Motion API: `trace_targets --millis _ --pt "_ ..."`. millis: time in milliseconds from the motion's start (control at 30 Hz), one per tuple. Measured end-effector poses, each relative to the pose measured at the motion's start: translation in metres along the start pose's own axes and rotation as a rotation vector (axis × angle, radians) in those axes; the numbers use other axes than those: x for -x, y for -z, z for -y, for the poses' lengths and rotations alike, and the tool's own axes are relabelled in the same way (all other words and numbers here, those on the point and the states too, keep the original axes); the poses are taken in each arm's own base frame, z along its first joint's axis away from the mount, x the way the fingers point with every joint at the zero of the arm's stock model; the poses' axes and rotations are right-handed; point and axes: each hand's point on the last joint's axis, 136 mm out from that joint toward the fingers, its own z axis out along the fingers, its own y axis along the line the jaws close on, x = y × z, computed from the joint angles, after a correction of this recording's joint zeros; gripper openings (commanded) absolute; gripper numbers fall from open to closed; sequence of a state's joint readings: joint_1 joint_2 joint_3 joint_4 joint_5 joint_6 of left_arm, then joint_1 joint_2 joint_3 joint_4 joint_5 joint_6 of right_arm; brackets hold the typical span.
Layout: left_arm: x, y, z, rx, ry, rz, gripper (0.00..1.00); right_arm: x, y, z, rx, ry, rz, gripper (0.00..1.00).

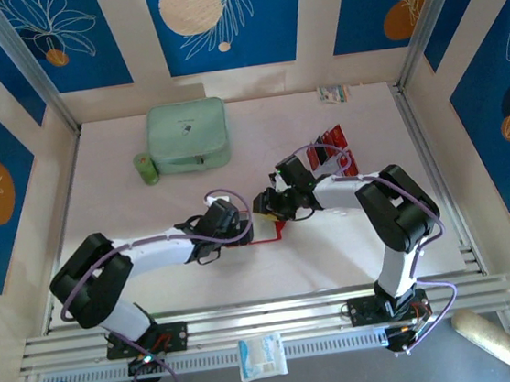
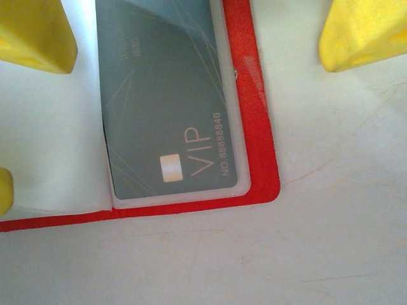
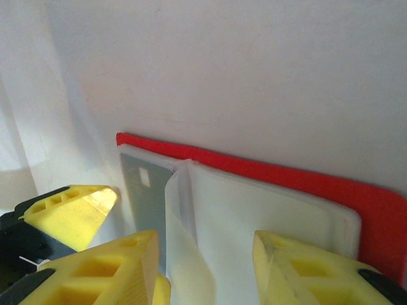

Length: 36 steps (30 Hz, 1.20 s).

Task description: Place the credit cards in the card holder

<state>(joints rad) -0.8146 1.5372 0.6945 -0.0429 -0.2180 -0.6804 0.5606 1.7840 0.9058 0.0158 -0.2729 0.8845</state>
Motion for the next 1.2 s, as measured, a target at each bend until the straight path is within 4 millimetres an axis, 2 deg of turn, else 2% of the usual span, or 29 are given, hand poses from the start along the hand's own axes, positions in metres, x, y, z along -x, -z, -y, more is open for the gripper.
trace_targets --millis 200,467,600,900,1200 --pt "0.009 0.013 0.002 -0.013 0.006 0.031 0.97 -0.006 0.0 -0.011 0.023 0.001 -0.019 0.45" --pt "0.024 0.041 0.0 -0.034 0.021 0.108 0.98 -0.006 0.0 -0.052 0.079 0.057 -0.016 0.47" --pt "0.028 0.053 -0.003 -0.038 0.029 0.142 0.98 -0.006 -0.008 -0.063 0.089 0.063 -0.027 0.47" --pt "0.023 0.064 -0.015 -0.02 0.032 0.163 0.99 -0.009 -0.046 -0.055 0.046 0.039 -0.08 0.47" --pt "0.019 0.06 -0.019 -0.003 0.028 0.152 0.99 -0.009 -0.049 -0.052 0.038 0.019 -0.086 0.47"
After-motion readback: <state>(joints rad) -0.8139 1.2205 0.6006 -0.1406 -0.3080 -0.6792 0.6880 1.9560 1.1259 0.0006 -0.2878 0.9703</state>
